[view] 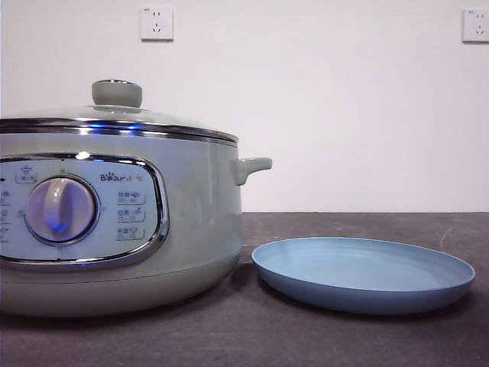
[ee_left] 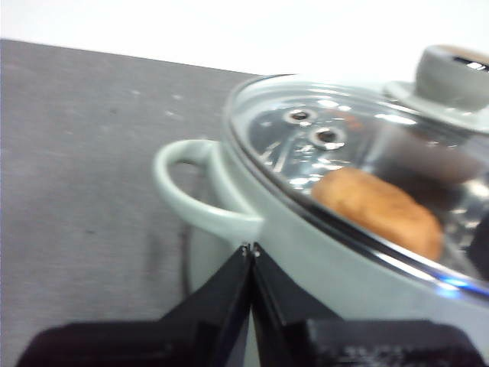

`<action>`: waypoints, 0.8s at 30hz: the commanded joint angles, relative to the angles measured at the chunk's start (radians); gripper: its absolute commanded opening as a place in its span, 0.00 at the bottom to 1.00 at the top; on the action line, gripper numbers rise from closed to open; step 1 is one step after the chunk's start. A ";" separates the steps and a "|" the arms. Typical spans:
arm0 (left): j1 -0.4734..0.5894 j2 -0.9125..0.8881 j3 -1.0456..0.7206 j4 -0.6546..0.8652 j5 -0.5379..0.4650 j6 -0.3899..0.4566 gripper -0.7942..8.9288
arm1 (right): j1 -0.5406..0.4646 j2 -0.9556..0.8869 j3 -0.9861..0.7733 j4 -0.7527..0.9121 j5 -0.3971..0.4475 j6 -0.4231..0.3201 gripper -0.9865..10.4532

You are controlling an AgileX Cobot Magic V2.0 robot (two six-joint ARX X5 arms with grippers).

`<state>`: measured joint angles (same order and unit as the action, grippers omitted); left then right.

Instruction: Take the potato out from the steamer,put the potato on the plate,close the lid

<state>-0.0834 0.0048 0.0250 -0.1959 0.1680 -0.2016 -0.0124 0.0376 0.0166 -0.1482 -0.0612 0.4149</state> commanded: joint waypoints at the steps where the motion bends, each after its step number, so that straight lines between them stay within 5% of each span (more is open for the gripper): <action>1: -0.003 -0.002 -0.008 0.008 0.065 -0.085 0.08 | 0.001 0.001 -0.006 0.065 -0.070 0.088 0.09; 5: -0.016 -0.002 0.027 -0.001 0.124 -0.148 0.08 | 0.002 0.015 0.051 0.091 -0.151 0.095 0.08; 11: -0.035 0.003 0.178 -0.047 0.122 -0.157 0.08 | 0.023 0.097 0.211 0.083 -0.150 0.066 0.08; 19: -0.036 0.076 0.417 -0.079 0.116 -0.077 0.08 | 0.075 0.309 0.496 0.043 -0.153 -0.067 0.08; 24: -0.050 0.146 0.545 -0.100 0.083 -0.017 0.08 | 0.088 0.469 0.694 0.002 -0.286 -0.103 0.08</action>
<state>-0.1287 0.1417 0.5579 -0.2932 0.2565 -0.2615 0.0727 0.4889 0.6827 -0.1486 -0.3267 0.3363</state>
